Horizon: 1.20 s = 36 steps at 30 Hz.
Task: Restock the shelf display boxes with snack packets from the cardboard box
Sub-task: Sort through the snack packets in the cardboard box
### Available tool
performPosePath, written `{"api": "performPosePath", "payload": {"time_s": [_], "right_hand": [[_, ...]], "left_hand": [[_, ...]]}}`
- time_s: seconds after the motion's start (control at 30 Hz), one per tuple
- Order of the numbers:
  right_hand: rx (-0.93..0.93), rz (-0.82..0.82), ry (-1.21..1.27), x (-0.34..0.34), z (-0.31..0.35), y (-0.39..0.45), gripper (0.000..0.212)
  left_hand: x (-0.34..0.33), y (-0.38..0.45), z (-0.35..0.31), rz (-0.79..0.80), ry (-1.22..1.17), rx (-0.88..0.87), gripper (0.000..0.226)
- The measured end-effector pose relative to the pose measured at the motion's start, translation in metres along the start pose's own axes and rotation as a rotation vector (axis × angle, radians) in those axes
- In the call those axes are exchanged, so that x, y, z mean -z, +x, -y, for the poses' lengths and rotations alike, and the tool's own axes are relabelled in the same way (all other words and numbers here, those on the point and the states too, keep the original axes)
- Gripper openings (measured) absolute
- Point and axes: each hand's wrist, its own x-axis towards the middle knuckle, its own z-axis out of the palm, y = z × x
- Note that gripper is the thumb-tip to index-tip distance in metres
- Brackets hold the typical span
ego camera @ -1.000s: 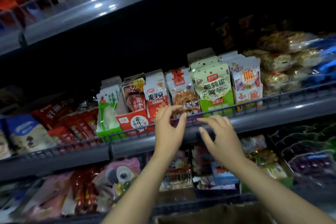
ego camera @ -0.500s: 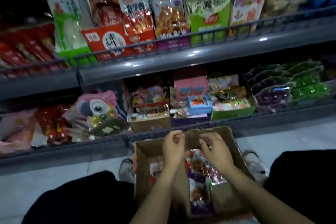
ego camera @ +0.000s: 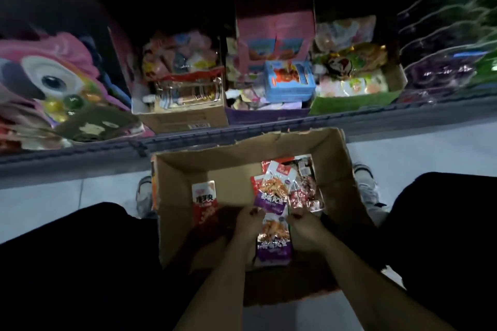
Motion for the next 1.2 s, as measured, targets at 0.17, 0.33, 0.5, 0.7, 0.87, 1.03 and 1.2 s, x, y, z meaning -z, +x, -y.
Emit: {"api": "performPosePath", "payload": {"time_s": [0.17, 0.33, 0.5, 0.7, 0.87, 1.03, 1.2], "right_hand": [[-0.105, 0.042, 0.001, -0.017, -0.017, 0.016, 0.026], [-0.126, 0.039, 0.037, -0.022, -0.017, 0.022, 0.024], [-0.177, 0.069, 0.225, -0.017, -0.002, 0.007, 0.008], [-0.094, -0.018, 0.307, -0.006, 0.04, -0.024, 0.016], [0.086, -0.026, 0.352, 0.006, 0.072, -0.064, 0.017], [0.269, -0.074, 0.395, 0.025, 0.115, -0.117, 0.014], [0.521, -0.113, 0.357, 0.054, 0.164, -0.184, 0.011]], "left_hand": [[-0.016, 0.012, 0.019, 0.019, 0.011, 0.112, 0.011], [-0.017, 0.018, 0.027, -0.069, 0.033, 0.17, 0.021], [0.0, 0.009, 0.017, -0.164, -0.098, 0.164, 0.029], [0.041, -0.019, -0.004, -0.057, -0.23, 0.063, 0.02], [0.071, -0.049, -0.031, 0.088, -0.32, -0.03, 0.015], [0.096, -0.098, -0.076, 0.189, -0.419, -0.15, 0.02], [0.127, -0.159, -0.139, 0.139, -0.349, -0.356, 0.015]]}}
